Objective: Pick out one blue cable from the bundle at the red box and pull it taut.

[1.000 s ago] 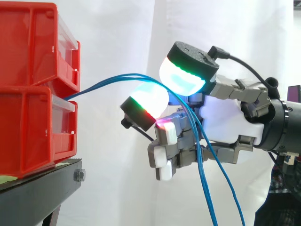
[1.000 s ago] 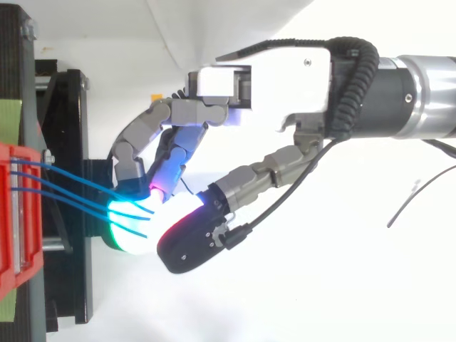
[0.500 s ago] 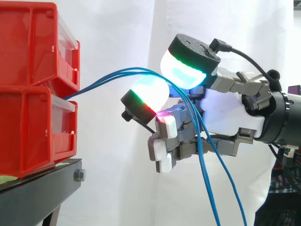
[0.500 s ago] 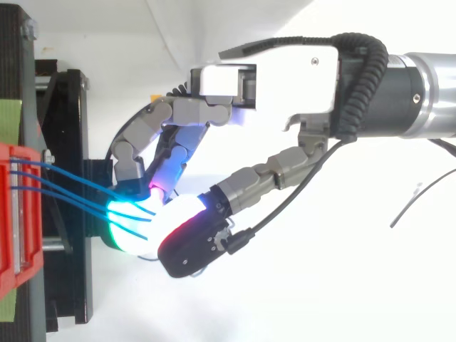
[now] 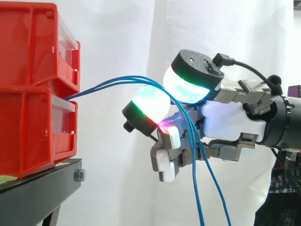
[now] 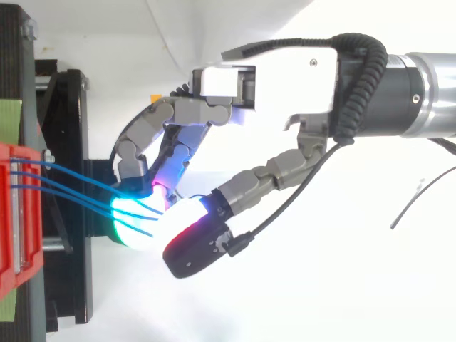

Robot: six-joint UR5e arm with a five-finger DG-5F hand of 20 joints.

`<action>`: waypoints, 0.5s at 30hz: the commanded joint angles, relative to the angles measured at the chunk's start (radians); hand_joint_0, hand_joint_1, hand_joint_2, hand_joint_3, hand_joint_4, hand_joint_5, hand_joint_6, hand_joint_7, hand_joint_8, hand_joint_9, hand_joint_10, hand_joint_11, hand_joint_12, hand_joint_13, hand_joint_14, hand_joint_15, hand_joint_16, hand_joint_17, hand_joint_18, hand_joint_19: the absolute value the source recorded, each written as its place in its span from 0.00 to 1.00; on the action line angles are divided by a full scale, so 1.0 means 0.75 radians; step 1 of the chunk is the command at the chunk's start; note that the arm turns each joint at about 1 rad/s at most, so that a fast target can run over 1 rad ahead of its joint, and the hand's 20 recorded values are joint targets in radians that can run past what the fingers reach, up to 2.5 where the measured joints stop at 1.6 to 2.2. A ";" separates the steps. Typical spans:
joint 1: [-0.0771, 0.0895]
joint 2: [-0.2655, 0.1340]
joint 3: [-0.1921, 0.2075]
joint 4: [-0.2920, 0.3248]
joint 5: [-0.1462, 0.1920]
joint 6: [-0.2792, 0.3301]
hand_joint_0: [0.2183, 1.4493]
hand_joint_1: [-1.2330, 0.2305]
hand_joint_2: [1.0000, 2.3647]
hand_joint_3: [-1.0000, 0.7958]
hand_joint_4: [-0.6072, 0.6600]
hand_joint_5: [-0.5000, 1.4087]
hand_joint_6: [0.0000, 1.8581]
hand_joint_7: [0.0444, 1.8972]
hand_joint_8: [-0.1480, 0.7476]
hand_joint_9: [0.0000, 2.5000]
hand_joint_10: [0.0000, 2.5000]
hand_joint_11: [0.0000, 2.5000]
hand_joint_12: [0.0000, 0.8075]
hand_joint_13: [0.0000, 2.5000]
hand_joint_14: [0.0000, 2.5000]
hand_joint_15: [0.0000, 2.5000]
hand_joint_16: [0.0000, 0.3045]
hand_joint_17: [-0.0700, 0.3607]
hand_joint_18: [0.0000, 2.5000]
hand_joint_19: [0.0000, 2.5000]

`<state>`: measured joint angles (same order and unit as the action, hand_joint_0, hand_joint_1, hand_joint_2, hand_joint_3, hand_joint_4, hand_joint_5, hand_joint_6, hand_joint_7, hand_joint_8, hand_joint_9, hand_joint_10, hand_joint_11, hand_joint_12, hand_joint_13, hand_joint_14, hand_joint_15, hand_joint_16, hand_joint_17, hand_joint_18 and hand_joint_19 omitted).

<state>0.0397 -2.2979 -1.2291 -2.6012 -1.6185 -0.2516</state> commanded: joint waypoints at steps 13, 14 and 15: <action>-0.002 0.000 0.001 -0.003 0.000 -0.016 0.40 0.21 0.01 0.38 0.42 0.20 0.50 0.50 0.52 0.42 0.01 0.29 0.48 0.36 0.01 0.23 0.17 0.44 0.30 0.25; 0.000 0.000 0.001 -0.003 0.000 -0.016 0.41 0.21 0.01 0.37 0.41 0.20 0.50 0.51 0.52 0.42 0.01 0.29 0.48 0.37 0.01 0.24 0.17 0.44 0.31 0.25; -0.002 0.000 0.001 -0.001 0.000 -0.016 0.41 0.20 0.01 0.37 0.41 0.20 0.50 0.51 0.52 0.42 0.01 0.29 0.48 0.37 0.01 0.23 0.17 0.44 0.31 0.25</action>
<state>0.0392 -2.2979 -1.2289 -2.6027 -1.6189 -0.2637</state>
